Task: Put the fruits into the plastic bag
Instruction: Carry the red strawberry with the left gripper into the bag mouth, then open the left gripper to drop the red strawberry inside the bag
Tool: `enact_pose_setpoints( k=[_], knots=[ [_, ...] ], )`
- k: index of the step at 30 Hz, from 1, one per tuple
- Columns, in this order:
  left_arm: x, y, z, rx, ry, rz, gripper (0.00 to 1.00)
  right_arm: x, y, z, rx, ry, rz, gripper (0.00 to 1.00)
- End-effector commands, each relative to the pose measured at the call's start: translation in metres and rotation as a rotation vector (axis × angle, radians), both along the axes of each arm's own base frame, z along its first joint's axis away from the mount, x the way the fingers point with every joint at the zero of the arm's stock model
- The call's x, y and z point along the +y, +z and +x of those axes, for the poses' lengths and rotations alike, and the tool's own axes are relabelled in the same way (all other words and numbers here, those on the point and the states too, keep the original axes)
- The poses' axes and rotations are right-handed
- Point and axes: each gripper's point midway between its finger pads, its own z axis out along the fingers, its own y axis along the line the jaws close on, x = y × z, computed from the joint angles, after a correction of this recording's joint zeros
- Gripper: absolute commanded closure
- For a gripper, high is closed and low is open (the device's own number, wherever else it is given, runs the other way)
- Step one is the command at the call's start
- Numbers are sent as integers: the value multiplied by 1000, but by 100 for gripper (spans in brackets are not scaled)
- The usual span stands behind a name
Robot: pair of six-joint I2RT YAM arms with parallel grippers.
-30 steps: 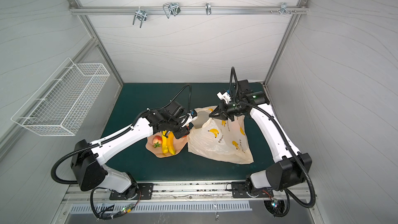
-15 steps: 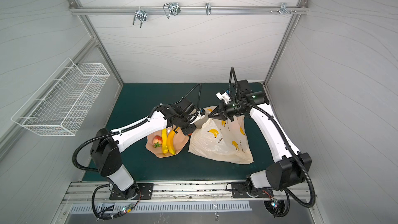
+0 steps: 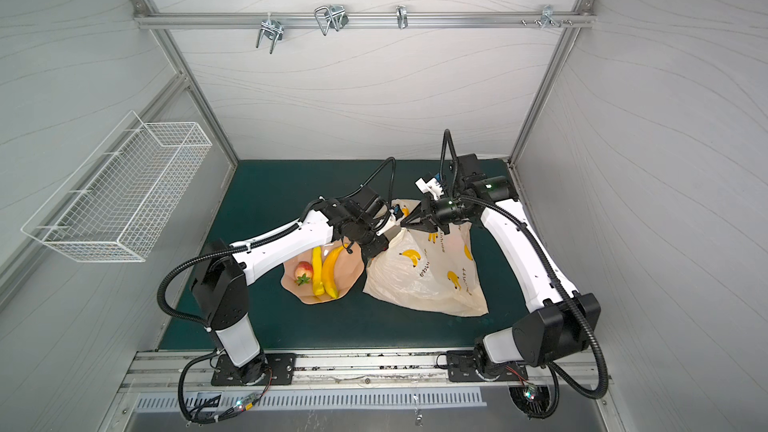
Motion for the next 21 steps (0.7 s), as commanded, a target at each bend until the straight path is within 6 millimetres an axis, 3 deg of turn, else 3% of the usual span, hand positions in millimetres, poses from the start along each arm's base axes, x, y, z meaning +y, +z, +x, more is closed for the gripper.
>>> enact_pose_setpoints(
  k=[1, 21],
  knots=[
    [-27, 24, 2, 37, 27, -162, 64, 4, 6, -4, -7, 35, 26, 100],
    [-63, 17, -15, 388, 245, -415, 60, 16, 0, -7, 8, 58, 31, 100]
  ],
)
